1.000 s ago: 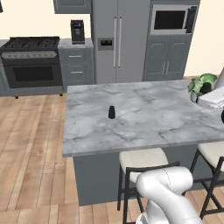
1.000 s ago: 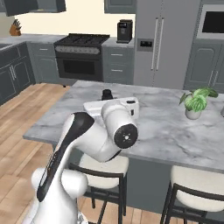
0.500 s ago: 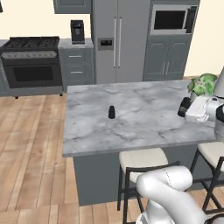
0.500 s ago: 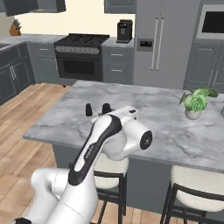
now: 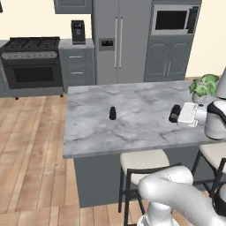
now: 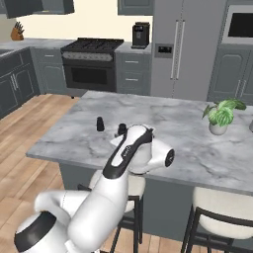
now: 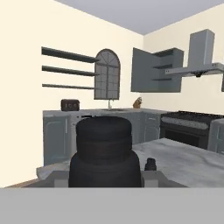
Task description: The dining table condiment station is running low on shaker. Refill the condiment station by opening the cabinet and taking the shaker from the cabinet and placing it on the dining table.
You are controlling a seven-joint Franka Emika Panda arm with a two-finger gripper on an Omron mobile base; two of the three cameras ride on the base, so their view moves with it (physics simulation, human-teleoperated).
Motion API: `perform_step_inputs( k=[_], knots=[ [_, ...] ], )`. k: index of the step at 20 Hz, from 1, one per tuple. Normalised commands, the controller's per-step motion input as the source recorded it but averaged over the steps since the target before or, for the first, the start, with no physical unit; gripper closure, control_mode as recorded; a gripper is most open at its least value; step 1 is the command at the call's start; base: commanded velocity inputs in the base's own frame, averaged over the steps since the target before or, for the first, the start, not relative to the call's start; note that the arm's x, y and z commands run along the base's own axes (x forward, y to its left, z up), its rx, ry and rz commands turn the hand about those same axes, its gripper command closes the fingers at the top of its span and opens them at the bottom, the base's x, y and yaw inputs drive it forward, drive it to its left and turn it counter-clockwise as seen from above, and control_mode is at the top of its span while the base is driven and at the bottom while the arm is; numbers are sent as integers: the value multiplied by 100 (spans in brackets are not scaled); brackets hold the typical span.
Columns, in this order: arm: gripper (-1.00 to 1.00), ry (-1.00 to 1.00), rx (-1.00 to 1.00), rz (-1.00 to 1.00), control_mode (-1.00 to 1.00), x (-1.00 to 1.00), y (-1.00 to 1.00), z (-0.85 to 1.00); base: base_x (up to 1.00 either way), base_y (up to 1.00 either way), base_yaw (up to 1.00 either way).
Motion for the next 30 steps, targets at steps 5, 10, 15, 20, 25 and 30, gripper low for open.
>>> perform_step_inputs(
  k=[5,10,15,20,25,30],
  knots=[
    [100,0,0,10,-100,42,0,-46,0,0,0],
    [100,0,0,10,-100,40,0,-42,0,0,0],
    [100,0,0,11,-100,35,0,-50,0,0,0],
    [100,0,-2,10,-100,30,0,-48,0,0,0],
    [100,0,-2,8,-100,31,0,-45,0,0,0],
    [100,1,-4,7,-100,37,0,-48,0,0,0]
  ],
)
